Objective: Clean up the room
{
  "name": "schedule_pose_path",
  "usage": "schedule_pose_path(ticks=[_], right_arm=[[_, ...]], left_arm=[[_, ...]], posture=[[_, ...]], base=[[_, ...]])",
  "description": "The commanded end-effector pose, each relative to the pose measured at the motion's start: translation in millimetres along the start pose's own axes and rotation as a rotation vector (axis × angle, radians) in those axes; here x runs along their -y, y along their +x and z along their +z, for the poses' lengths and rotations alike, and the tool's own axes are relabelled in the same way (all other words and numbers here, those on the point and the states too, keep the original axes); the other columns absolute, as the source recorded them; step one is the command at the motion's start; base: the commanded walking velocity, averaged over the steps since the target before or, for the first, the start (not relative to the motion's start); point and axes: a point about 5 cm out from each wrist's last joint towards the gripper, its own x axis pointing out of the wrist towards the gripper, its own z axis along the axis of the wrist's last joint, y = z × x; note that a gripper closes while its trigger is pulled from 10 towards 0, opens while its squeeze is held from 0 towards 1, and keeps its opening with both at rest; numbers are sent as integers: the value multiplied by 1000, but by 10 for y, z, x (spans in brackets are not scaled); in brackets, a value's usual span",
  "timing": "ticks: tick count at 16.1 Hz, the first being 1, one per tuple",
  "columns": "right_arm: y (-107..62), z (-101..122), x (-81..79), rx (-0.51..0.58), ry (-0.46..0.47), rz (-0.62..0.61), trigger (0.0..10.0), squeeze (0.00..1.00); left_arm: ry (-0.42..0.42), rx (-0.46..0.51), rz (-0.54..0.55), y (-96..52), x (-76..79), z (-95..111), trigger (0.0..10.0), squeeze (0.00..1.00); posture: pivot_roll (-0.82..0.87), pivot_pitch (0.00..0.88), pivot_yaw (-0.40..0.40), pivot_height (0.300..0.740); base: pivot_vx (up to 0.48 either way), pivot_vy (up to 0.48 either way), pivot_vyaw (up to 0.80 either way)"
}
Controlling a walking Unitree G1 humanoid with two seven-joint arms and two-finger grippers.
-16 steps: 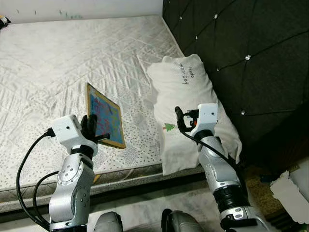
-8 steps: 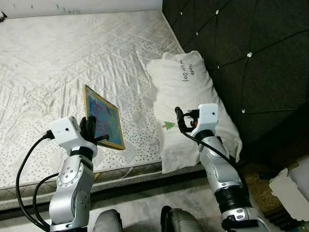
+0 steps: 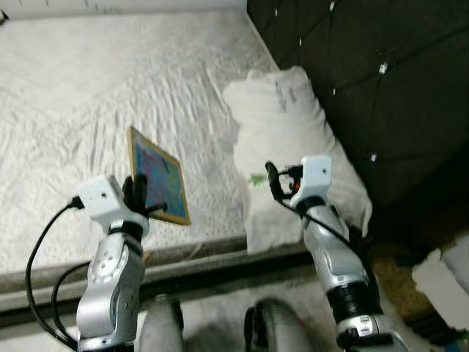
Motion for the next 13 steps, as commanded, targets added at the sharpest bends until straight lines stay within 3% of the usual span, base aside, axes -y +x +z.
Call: schedule_pose_path(ticks=[1, 13], right_arm=[[-3, -7, -20, -5, 4, 14, 10000, 0], [26, -17, -38, -15, -2, 29, 10000, 0]], left_arm=[[6, 36, 1, -6, 8, 61, 10000, 0], [35, 66, 28, 4, -67, 107, 10000, 0]], posture=[[99, 144, -31, 601], [104, 139, -35, 592]], base=[[0, 0, 0], [20, 0, 0]])
